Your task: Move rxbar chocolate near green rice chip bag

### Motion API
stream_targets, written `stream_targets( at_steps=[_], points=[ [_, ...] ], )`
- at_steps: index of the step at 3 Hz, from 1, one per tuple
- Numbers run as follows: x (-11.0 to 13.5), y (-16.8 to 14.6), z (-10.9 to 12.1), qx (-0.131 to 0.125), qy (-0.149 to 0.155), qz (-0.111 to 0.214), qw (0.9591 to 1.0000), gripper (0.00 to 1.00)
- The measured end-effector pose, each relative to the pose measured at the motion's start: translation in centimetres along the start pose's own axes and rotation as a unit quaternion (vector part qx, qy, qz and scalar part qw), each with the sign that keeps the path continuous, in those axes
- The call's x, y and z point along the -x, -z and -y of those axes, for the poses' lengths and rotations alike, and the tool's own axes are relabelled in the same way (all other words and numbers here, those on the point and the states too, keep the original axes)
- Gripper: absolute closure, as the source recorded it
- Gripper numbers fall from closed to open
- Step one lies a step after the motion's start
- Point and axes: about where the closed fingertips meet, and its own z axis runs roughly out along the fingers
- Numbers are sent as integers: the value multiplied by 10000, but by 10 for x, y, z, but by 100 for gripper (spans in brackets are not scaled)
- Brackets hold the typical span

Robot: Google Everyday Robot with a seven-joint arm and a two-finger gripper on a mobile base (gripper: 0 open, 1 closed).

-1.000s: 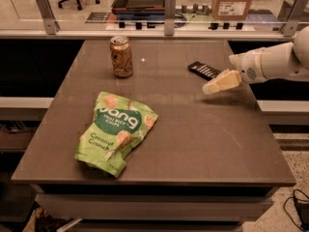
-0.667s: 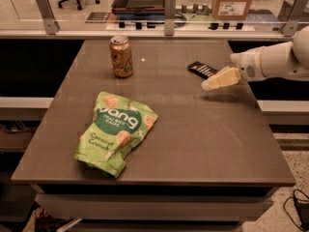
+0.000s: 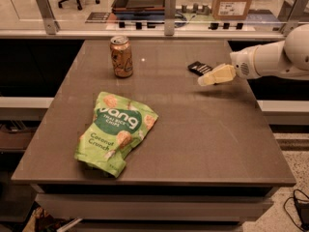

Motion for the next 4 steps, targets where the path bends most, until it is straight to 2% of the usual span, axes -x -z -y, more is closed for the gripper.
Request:
stream_targets(
  at_steps=[2, 3, 4],
  points=[
    [-18, -20, -1, -69, -301, 201, 9993, 0],
    [-23, -26, 0, -45, -407, 265, 9988, 16],
    [-23, -27, -1, -37, -412, 267, 9988, 39]
  ],
)
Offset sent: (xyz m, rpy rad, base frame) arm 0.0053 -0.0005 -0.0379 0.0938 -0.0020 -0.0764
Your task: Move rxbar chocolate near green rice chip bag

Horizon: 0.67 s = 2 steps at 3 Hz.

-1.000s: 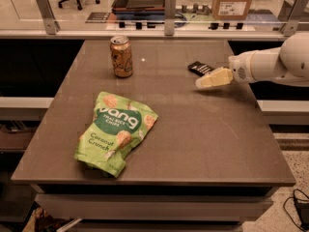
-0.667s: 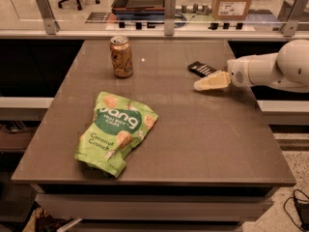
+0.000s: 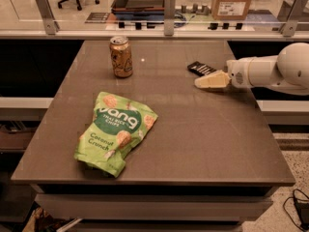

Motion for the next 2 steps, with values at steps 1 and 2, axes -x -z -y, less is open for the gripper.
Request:
stream_targets(
  at_steps=[1, 2],
  points=[
    [2, 1, 0, 1, 0, 0, 10000, 62],
    [7, 4, 0, 1, 0, 0, 10000, 86]
  ],
)
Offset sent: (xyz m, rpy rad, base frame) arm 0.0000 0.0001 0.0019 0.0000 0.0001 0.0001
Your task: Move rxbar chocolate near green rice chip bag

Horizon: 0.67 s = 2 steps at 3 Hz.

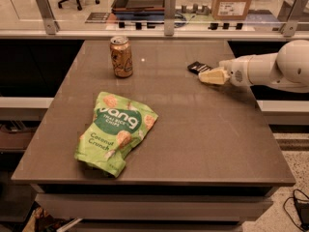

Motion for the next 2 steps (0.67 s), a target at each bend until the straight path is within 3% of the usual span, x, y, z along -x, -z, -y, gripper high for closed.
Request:
stream_targets(
  at_steps=[1, 2],
  points=[
    [2, 1, 0, 4, 0, -1, 10000, 100],
    [10, 6, 0, 74, 36, 17, 10000, 100]
  ],
)
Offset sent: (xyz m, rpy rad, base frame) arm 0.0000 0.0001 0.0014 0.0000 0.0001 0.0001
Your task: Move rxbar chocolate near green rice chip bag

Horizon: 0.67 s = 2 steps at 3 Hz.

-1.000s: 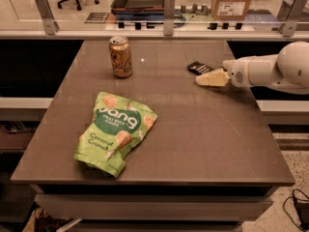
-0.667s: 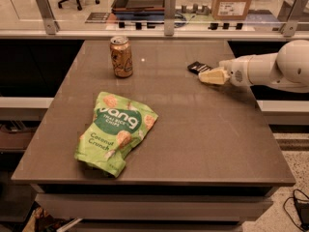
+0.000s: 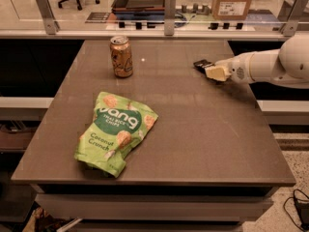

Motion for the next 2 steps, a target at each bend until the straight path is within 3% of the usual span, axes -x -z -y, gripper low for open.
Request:
stream_targets(
  at_steps=[2],
  points=[
    [22, 36, 6, 247, 33, 157, 9996, 100]
  ],
)
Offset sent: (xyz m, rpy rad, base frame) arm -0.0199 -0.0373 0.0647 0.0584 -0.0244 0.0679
